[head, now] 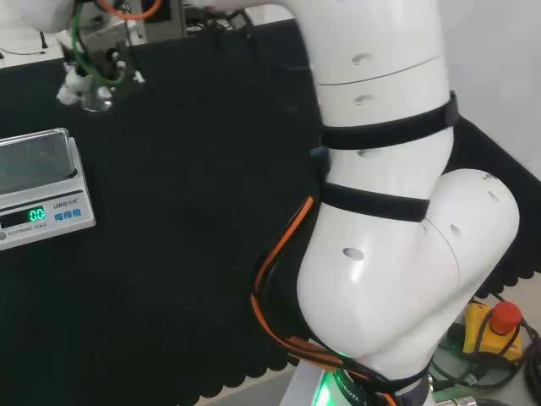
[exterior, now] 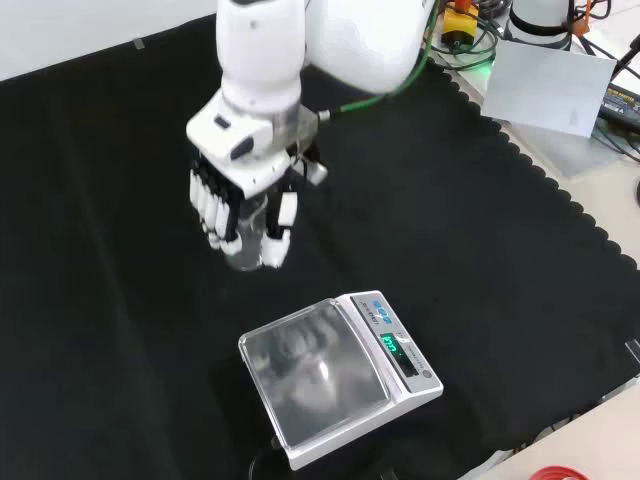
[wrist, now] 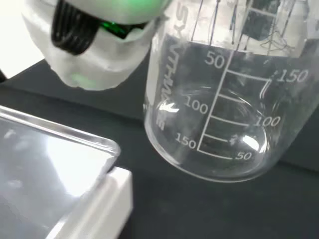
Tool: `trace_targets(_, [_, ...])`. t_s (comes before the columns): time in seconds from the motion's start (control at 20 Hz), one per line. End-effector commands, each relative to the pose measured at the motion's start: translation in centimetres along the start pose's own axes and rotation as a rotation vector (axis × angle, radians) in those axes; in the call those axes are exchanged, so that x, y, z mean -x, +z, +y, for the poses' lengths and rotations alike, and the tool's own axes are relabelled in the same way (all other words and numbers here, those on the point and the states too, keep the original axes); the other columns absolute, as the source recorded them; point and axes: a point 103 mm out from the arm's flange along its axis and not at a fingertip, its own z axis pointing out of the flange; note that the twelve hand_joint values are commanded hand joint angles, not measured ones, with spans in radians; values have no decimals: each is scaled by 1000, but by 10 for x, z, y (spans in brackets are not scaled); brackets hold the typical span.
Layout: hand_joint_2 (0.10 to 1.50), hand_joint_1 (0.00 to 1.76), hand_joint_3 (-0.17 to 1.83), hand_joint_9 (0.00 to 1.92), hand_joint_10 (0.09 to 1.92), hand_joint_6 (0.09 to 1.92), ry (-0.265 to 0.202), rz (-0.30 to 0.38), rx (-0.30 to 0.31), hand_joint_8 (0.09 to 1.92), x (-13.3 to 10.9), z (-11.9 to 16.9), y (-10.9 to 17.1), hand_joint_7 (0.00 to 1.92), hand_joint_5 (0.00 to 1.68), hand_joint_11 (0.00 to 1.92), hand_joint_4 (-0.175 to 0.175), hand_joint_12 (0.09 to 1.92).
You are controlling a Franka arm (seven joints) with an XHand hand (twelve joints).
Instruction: Put the beaker on the electronic balance.
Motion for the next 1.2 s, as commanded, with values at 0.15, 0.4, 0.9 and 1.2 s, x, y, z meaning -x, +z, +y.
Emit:
trace_targets(0.15, [684,1316,529,1604,272,418,-139,43,-95,397,-103,15,35,1416,1363,1469,-175,737])
trace_targets(0.4, [681,1316,534,1605,271,419,-183,51,-121,398,-127,11,45,1416,1364,1469,-175,735])
trace_targets(0.9, [633,1202,590,1621,254,300,-216,55,-168,609,-141,7,71,1469,1450,1465,-5,733])
trace_targets(1.2, [604,1131,544,1578,268,381,-254,89,-214,735,-140,10,76,1344,1277,1366,32,793])
